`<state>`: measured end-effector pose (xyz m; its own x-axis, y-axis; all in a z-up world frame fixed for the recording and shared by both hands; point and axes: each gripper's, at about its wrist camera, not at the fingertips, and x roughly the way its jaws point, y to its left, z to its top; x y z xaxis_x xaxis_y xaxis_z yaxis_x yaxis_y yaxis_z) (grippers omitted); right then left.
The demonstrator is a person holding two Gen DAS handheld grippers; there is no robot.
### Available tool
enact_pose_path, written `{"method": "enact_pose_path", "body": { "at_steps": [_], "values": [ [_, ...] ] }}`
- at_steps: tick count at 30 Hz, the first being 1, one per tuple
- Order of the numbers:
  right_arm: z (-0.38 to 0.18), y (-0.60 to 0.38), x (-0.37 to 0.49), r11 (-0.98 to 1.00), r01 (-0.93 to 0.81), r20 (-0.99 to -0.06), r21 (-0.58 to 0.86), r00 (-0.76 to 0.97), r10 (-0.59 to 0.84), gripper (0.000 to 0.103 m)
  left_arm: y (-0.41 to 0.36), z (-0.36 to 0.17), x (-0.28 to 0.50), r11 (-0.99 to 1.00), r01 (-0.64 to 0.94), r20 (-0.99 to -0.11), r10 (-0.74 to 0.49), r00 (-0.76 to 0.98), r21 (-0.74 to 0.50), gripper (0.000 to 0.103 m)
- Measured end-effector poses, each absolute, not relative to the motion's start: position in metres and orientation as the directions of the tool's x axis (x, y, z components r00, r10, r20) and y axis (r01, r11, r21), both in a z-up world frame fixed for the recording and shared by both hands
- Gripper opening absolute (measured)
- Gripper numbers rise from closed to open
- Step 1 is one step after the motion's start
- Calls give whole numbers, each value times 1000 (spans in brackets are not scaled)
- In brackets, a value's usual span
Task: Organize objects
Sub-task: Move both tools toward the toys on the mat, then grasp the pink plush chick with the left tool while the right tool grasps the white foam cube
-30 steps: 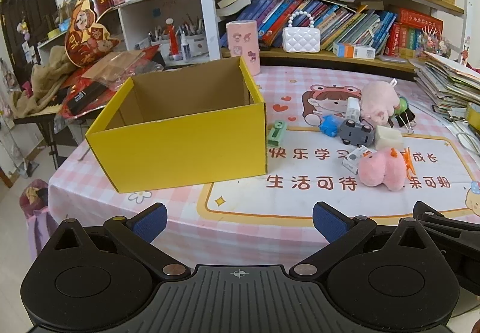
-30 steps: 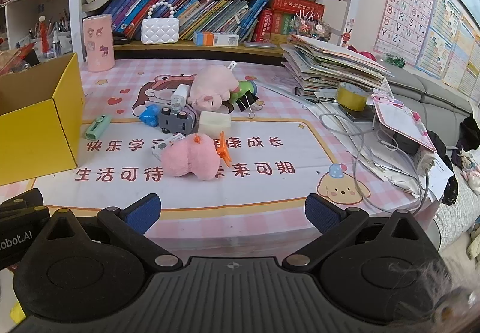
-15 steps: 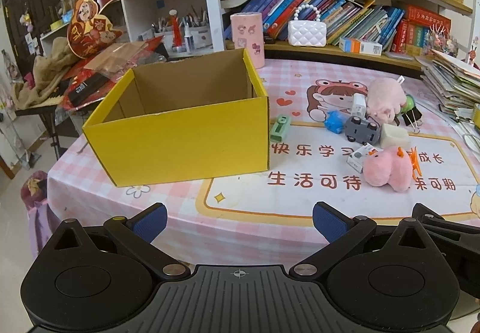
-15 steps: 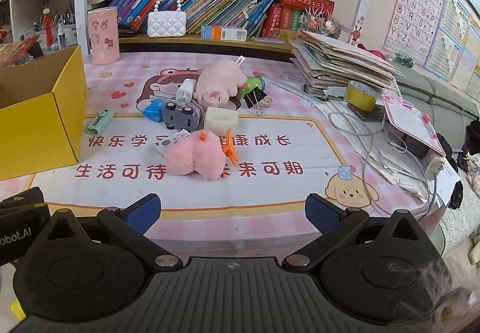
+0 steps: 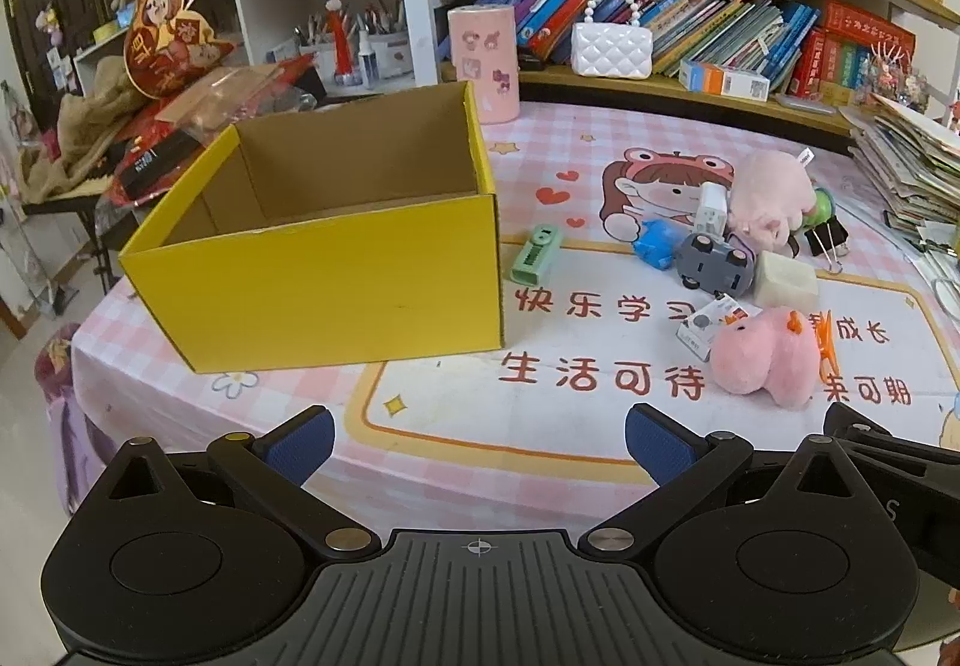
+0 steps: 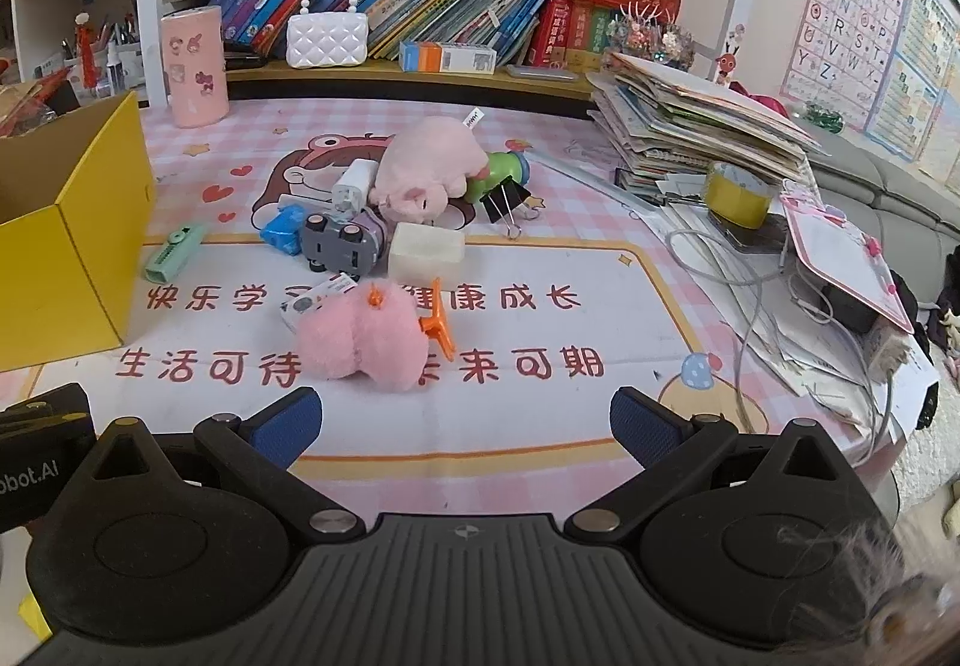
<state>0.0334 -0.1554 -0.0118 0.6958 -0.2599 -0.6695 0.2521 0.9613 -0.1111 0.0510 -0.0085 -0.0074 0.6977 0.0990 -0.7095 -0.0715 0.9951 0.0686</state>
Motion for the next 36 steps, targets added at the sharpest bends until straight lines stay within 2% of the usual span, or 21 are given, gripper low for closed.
{"method": "enact_pose_path", "body": {
  "at_steps": [11,21,36],
  "values": [
    [-15,-191,62,971,229,-683,-69,699,-213,103,-28,-12,74,995,-97,-728,83,681,23,103],
    [-7,-241,81,981,187,-622,43,773,-121,103,-57,-12,93,992,-114,-714,39,699,-58,103],
    [-7,-321,92,963,223,-589,154,803,-91,101,-131,-27,118,997,2,-773,-62,632,-78,102]
  ]
}}
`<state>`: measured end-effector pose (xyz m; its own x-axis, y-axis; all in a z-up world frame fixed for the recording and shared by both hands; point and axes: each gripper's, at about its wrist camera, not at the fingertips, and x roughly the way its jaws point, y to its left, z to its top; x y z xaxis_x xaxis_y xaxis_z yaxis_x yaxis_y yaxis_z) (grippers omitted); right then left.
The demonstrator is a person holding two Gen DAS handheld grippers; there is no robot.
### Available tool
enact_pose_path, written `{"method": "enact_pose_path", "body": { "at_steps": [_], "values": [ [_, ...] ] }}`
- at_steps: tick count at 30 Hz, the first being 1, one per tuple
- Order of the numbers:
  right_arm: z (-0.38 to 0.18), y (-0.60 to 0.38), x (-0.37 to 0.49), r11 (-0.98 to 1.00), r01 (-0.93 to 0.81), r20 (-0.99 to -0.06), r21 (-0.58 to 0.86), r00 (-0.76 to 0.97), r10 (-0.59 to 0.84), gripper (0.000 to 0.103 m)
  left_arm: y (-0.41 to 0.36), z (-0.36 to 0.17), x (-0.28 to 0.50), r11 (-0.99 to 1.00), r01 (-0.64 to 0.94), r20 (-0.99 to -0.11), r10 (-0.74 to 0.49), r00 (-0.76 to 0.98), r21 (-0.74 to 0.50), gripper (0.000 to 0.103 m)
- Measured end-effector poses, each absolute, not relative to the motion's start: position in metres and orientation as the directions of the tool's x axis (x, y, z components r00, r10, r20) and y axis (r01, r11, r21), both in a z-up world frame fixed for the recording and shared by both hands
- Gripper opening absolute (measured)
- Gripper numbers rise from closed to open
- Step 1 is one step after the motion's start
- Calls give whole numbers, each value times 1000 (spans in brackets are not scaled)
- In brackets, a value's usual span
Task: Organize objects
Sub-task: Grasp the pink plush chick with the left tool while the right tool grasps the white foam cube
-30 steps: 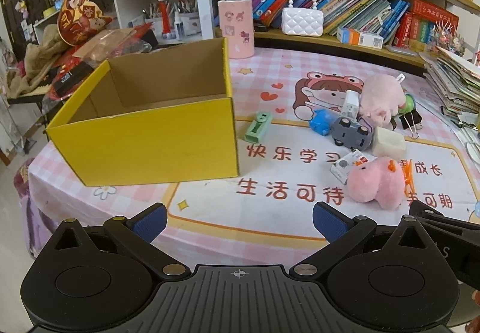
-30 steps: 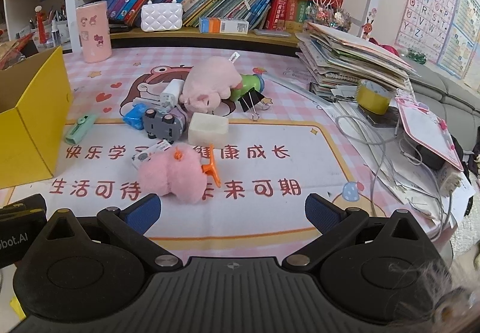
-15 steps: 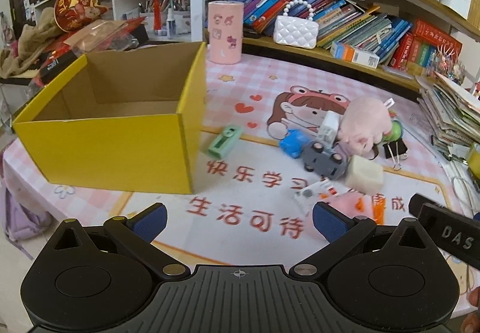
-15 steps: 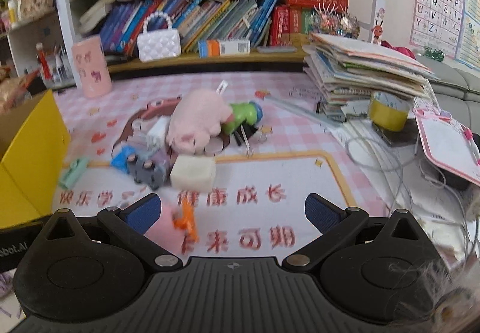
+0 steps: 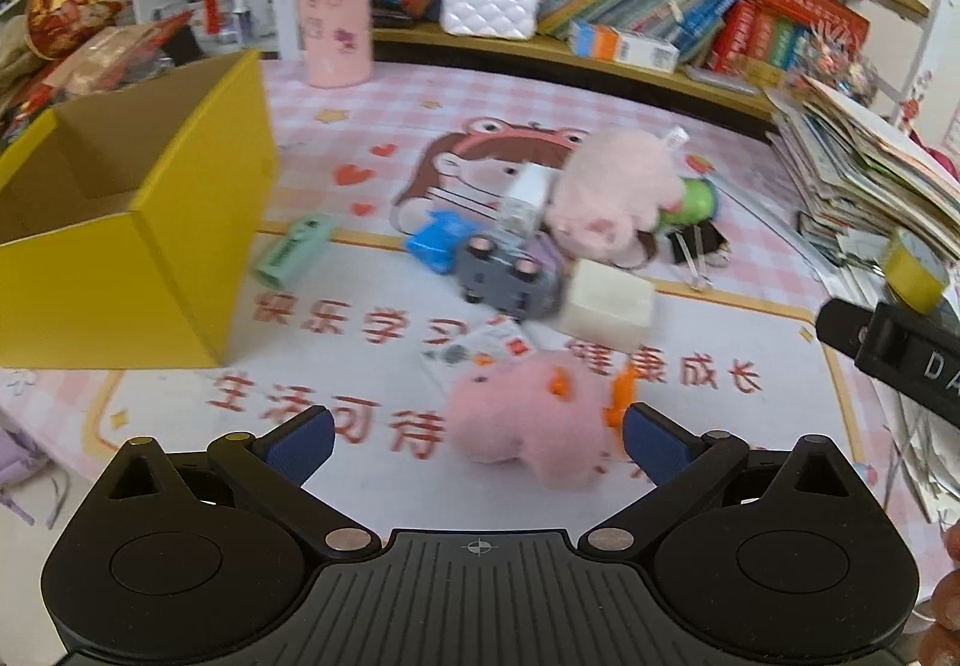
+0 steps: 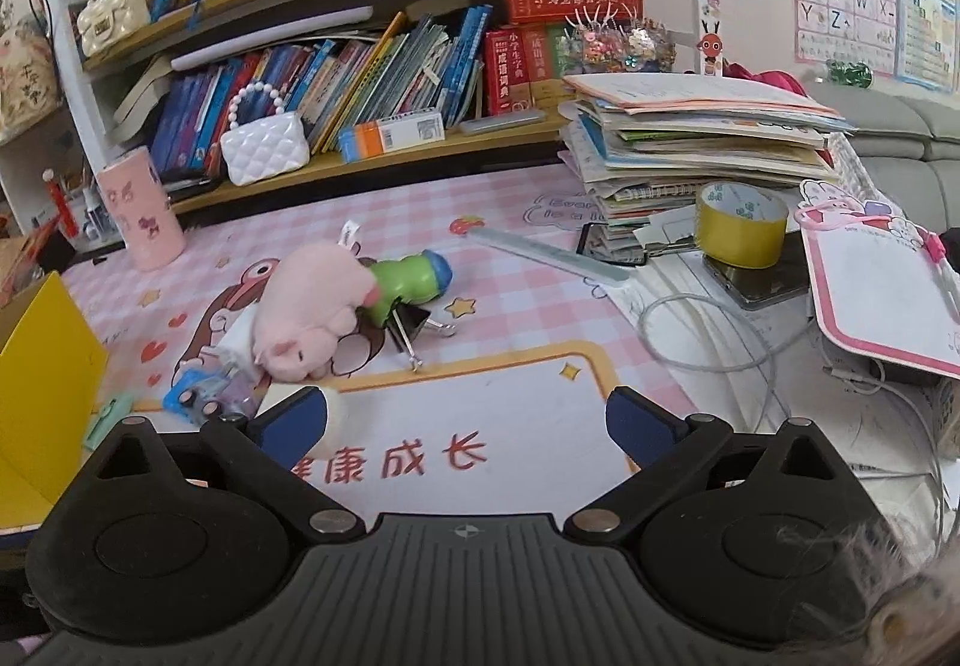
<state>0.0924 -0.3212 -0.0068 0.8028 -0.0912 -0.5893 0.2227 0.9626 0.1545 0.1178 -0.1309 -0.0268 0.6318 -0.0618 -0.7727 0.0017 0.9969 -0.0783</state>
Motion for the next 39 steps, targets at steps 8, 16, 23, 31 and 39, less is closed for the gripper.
{"method": "enact_pose_path", "body": {
  "at_steps": [8,16,23,31,39],
  "values": [
    [-10,-341,100,963,208,-579,169,812,-74,103,-153,-48,142,997,4,-796,-60,603,-72,99],
    [-13,-338,113,979,136,-586,153,810,-21,103,-151,-68,155,992,-32,-820,-84,567,-124,86],
    [-22,-313,136,981,49,-626,186,776,79,103,-125,-47,137,990,-67,-804,-59,592,-122,86],
    [-54,-262,191,993,-84,-715,88,689,122,87,-65,-22,111,953,-290,-783,112,612,-90,86],
    [-69,-243,211,988,-141,-734,57,666,137,83,-45,-15,101,923,-373,-784,164,598,-92,86]
  ]
}}
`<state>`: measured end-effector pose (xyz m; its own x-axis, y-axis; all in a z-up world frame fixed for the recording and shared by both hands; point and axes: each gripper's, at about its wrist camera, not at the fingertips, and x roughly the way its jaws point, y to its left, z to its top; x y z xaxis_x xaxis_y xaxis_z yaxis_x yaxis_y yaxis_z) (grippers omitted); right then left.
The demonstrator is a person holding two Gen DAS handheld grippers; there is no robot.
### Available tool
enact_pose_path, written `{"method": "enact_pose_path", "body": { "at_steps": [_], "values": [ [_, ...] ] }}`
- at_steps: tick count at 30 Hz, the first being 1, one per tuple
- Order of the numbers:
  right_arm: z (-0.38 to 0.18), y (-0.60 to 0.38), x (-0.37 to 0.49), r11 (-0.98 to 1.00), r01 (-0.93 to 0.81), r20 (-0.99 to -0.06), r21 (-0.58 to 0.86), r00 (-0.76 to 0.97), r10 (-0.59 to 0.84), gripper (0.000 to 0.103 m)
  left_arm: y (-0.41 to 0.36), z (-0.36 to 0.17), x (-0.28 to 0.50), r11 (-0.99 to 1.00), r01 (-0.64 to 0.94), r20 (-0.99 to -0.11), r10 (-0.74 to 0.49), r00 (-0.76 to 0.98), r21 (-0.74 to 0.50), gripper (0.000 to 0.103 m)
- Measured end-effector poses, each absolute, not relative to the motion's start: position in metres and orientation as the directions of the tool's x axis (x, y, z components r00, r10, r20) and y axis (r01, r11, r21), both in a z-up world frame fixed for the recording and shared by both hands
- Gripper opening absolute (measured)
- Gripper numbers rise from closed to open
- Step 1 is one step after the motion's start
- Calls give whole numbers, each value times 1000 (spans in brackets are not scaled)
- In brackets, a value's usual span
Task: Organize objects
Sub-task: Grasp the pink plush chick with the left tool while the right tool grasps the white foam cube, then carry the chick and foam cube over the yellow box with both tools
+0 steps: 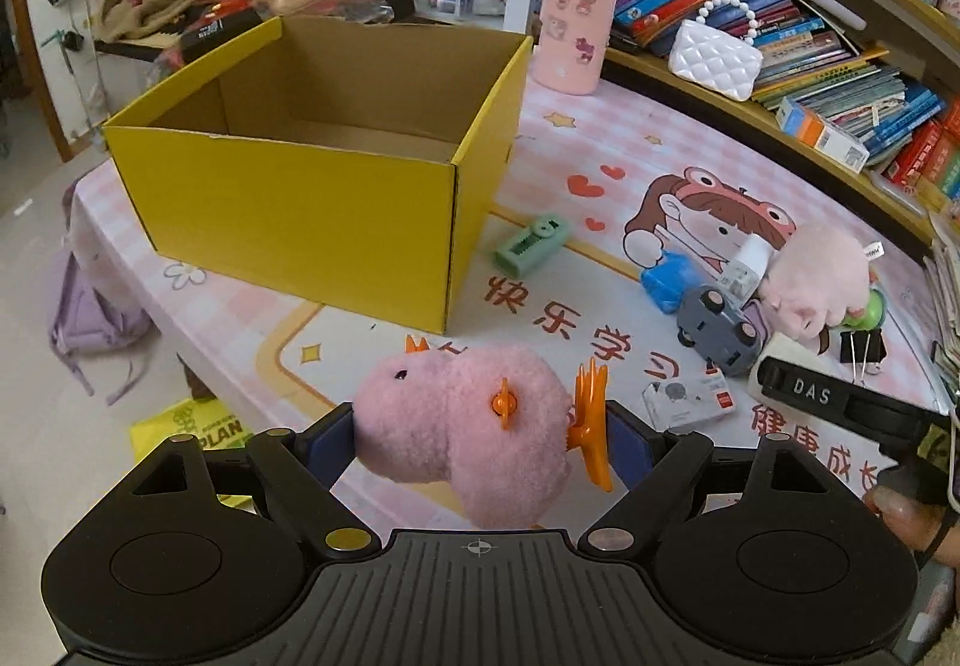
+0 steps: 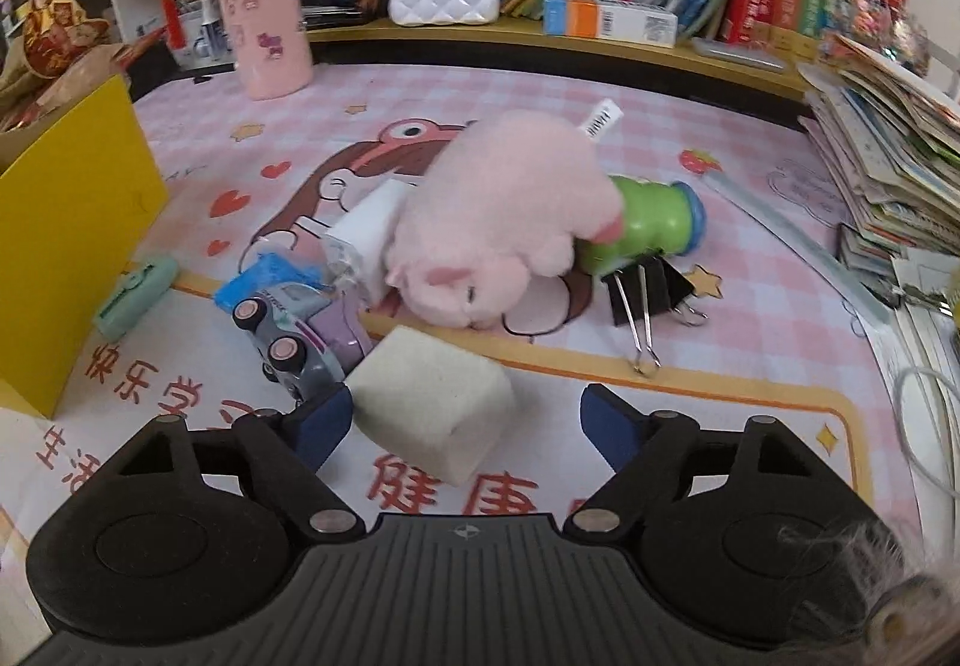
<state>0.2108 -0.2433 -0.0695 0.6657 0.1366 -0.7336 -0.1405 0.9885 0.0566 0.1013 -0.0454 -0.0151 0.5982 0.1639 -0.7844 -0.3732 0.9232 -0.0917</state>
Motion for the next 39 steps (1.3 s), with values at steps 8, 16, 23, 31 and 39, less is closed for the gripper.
{"method": "enact_pose_path", "body": {
  "at_steps": [8,16,23,31,39],
  "values": [
    [-78,-234,214,977,-208,-755,43,634,168,67,-53,-14,98,929,-364,-789,171,590,-70,86],
    [-74,-256,212,981,-146,-751,124,632,189,44,-43,-10,96,915,-396,-794,183,580,-78,86],
    [-51,-281,192,976,-45,-755,211,626,192,43,-44,-2,103,923,-369,-782,147,606,-113,86],
    [-27,-272,162,970,-79,-726,230,649,225,43,-46,0,105,949,-285,-762,83,642,-137,86],
    [-9,-238,129,976,-131,-701,173,680,215,43,-29,4,101,961,-203,-728,4,686,-186,86]
  ]
}}
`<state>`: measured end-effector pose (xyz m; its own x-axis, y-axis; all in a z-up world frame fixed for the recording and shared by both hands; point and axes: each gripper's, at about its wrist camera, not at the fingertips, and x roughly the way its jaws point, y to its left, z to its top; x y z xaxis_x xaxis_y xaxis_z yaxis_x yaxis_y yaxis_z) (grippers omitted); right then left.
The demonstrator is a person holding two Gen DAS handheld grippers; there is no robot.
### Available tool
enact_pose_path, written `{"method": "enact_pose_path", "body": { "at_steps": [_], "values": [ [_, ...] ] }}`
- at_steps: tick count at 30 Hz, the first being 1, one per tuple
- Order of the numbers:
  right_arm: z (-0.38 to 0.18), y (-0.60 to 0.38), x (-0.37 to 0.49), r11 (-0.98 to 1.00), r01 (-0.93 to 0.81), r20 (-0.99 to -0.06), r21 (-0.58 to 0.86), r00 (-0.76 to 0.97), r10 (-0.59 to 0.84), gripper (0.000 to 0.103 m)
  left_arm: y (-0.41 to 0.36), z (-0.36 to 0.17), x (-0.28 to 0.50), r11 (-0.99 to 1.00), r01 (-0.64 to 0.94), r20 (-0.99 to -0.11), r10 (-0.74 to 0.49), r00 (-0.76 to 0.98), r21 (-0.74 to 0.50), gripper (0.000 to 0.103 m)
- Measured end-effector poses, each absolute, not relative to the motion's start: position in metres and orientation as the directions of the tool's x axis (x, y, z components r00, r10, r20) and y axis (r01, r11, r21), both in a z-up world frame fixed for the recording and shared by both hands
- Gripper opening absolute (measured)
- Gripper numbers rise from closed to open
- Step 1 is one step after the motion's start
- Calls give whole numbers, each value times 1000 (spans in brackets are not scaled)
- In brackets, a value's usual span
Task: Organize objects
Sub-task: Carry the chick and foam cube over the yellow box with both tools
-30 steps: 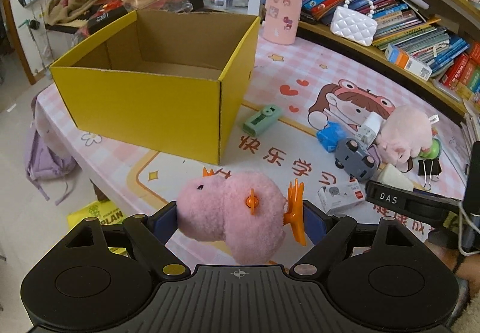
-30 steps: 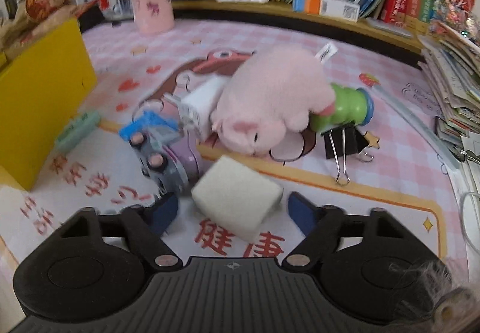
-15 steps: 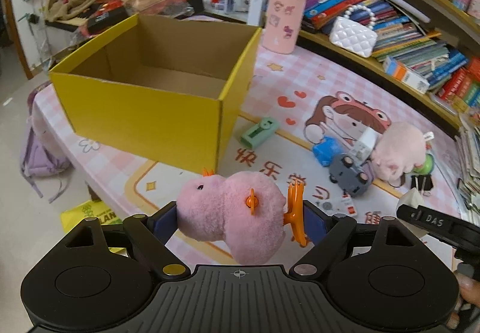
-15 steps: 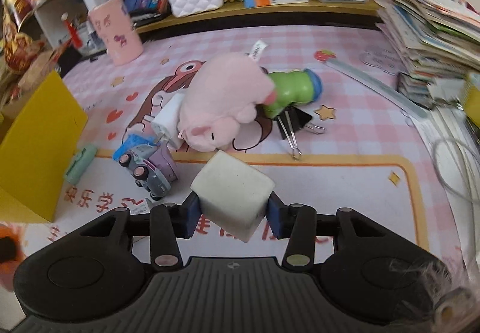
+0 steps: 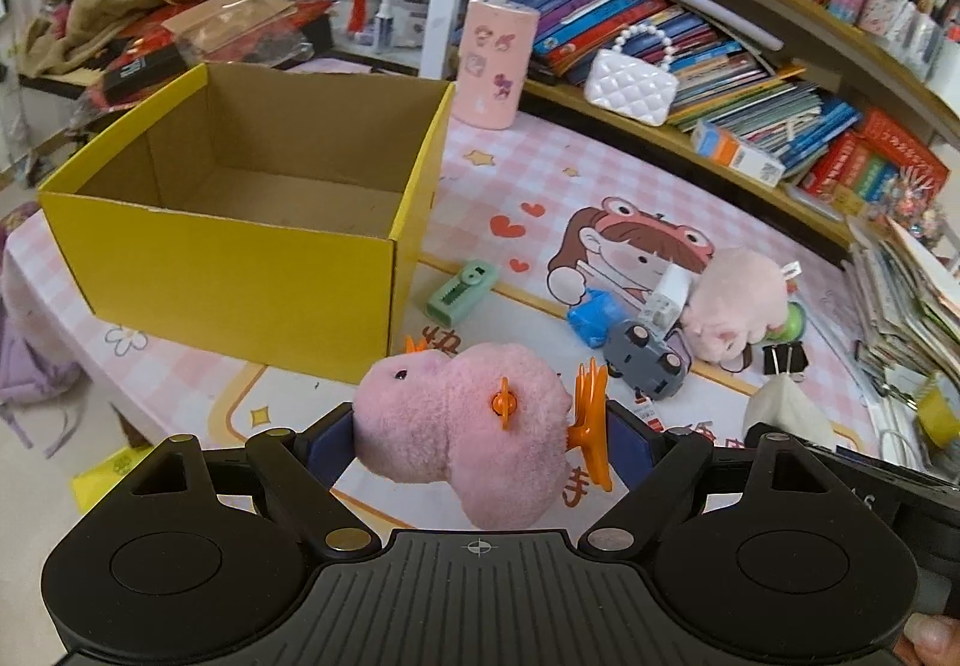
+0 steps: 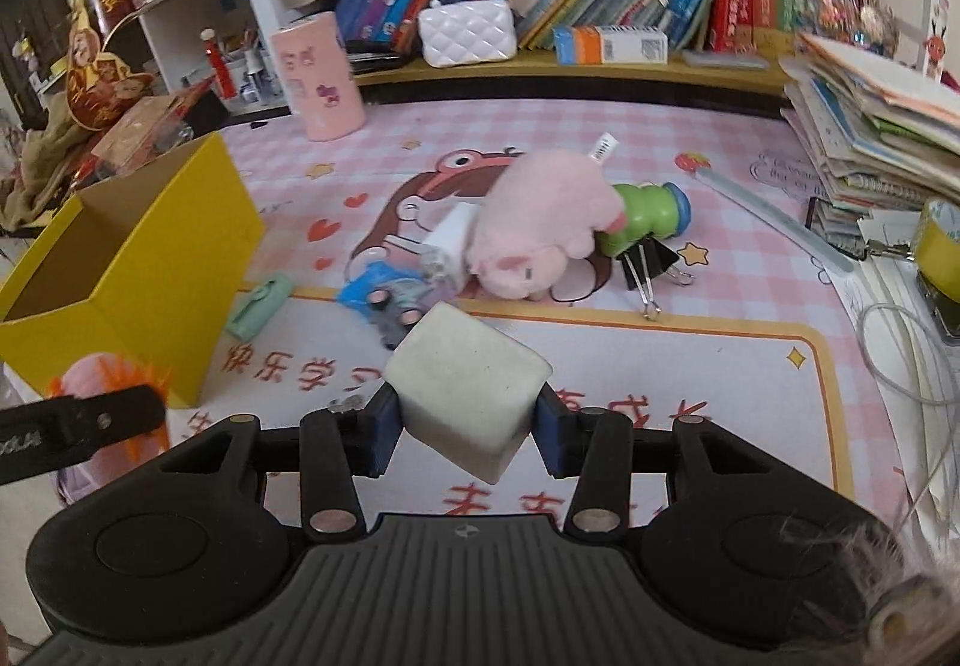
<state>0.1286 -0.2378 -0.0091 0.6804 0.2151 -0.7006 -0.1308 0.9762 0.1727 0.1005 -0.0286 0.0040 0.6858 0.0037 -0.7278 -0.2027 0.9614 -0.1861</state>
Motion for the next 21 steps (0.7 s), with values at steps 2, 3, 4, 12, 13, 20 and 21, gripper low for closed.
{"method": "enact_pose_path", "body": {
  "at_steps": [2,3,4,12,13,20,21],
  "values": [
    [-7,-228,121,978,-123,-698,167,686,205,43,-18,5,96,964,-183,-721,-12,693,-192,86],
    [-6,-222,117,979,-118,-698,165,687,201,43,-13,5,92,965,-177,-718,-17,696,-194,86],
    [-5,-215,113,980,-115,-697,164,689,198,43,-7,6,89,966,-171,-715,-21,699,-195,86],
    [1,-138,72,978,-138,-695,154,689,206,43,68,10,50,963,-171,-701,-25,713,-208,86],
    [2,-128,65,979,-144,-694,147,690,206,43,76,11,45,962,-171,-699,-26,715,-211,86],
    [-2,-66,20,977,-168,-700,128,683,209,43,126,8,12,968,-142,-698,-45,715,-207,86],
    [-4,-58,15,977,-168,-702,130,681,210,43,131,7,7,969,-137,-699,-47,713,-206,86]
  ]
}}
